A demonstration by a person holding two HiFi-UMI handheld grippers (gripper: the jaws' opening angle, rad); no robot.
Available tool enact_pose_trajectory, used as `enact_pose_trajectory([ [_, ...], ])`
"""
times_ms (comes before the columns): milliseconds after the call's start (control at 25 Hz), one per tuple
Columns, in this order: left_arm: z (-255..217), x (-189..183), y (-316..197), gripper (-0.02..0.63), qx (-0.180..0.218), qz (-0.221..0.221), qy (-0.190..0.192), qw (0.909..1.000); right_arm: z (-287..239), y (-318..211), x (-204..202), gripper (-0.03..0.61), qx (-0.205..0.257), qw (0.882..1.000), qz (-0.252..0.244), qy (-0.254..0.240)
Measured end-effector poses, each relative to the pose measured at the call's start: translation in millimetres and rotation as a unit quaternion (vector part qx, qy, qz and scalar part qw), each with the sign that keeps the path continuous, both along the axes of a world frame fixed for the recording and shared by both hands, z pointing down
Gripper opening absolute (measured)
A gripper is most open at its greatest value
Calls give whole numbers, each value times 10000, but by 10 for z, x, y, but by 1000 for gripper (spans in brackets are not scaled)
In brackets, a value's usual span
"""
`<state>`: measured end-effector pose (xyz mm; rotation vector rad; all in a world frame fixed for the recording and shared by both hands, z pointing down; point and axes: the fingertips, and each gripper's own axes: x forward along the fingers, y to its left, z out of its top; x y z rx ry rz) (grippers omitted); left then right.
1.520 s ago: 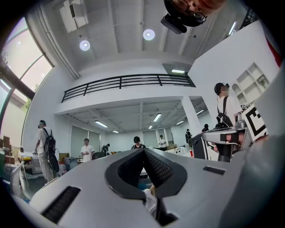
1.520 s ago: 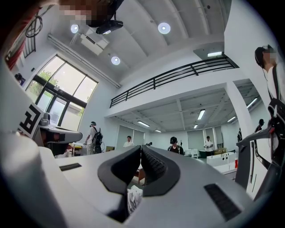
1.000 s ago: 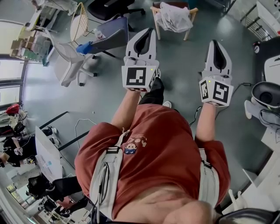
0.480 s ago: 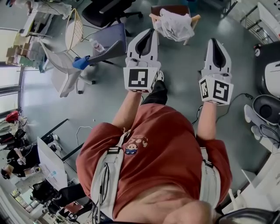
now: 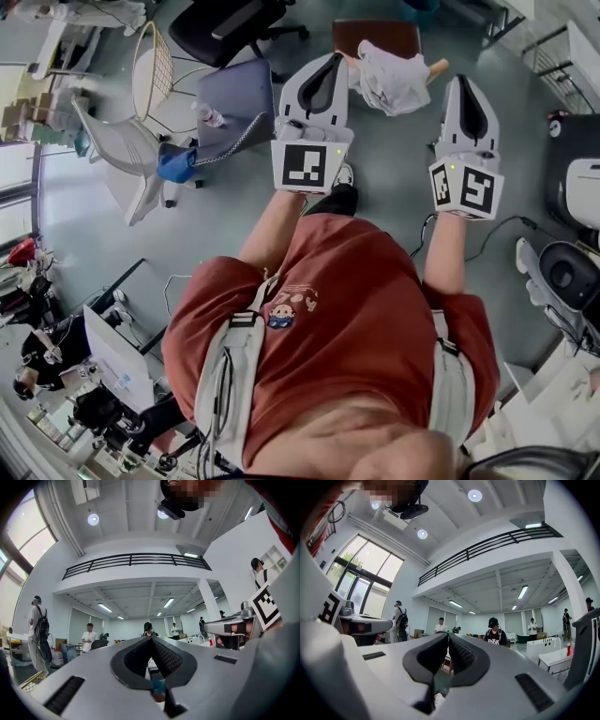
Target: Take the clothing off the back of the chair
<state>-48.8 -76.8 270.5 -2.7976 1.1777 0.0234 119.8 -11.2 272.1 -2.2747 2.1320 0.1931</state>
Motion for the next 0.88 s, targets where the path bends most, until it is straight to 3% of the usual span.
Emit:
enact_pose_trajectory([
  [360, 7, 114, -777, 14, -59, 36, 81, 9999, -21, -775, 45, 23, -52, 9999, -67, 66],
  [880, 196, 654, -1214, 14, -76, -377, 56, 9992, 210, -1328, 681, 23, -143, 9987, -455, -177],
])
